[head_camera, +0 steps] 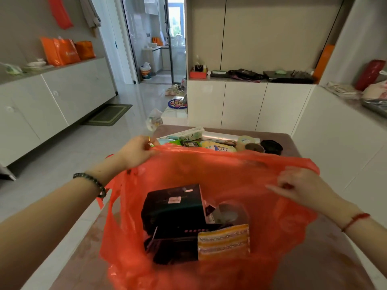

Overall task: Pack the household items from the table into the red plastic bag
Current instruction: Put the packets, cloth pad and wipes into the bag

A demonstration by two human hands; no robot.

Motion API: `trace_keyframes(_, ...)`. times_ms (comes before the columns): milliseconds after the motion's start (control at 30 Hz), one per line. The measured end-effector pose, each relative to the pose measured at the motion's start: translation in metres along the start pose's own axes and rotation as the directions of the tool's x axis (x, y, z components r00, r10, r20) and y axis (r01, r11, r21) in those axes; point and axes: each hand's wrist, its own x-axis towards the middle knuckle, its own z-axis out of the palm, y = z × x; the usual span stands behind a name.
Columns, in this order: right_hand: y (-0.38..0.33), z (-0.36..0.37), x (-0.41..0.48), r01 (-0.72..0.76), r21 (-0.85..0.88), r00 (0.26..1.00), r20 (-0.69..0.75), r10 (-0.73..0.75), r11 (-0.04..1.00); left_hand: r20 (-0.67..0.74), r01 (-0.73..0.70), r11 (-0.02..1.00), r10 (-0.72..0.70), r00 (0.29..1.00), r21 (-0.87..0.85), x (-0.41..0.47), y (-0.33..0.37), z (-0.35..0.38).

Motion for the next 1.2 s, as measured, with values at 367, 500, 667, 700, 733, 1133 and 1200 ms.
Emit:
trace_keyframes(367, -0.035, 0.010, -0.043, -0.731, 0.324, 0.678, 0.238, 0.695, 0.601, 0.334, 0.119, 0.929, 0.006, 0.943, -0.352, -0.050, -0.013, 0.004)
trace_keyframes(500, -0.032, 0.013, -0.048, -0.811, 0.566, 0.525, 0.592, 0.611, 0.149, 0.420, 0.284, 0.889, -0.117, 0.900, -0.360, -0.051, -0.023, 0.010)
trace_keyframes(667, -0.034, 0.017, -0.071, -0.741, 0.521, 0.257, 0.803, 0.538, -0.424, 0.548, 0.513, 0.802, -0.292, 0.784, -0.306, -0.053, -0.040, 0.004)
trace_keyframes(700, -0.035, 0.022, -0.078, -0.741, 0.490, 0.223, 0.824, 0.520, -0.459, 0.545, 0.513, 0.817, -0.313, 0.778, -0.263, -0.054, -0.040, 0.005)
trace_keyframes(733, -0.035, 0.029, -0.084, -0.743, 0.461, 0.195, 0.843, 0.502, -0.485, 0.531, 0.517, 0.824, -0.337, 0.777, -0.232, -0.053, -0.040, 0.007)
trace_keyframes(1133, 0.041, 0.050, -0.050, -0.757, 0.556, 0.177, 0.681, 0.711, -0.344, 0.170, 0.068, 0.990, -0.046, 0.984, -0.125, 0.043, 0.066, 0.064)
trace_keyframes(1200, 0.057, 0.065, -0.043, -0.806, 0.526, 0.171, 0.646, 0.744, -0.272, 0.256, 0.018, 0.991, 0.017, 0.967, -0.136, 0.061, 0.092, 0.090)
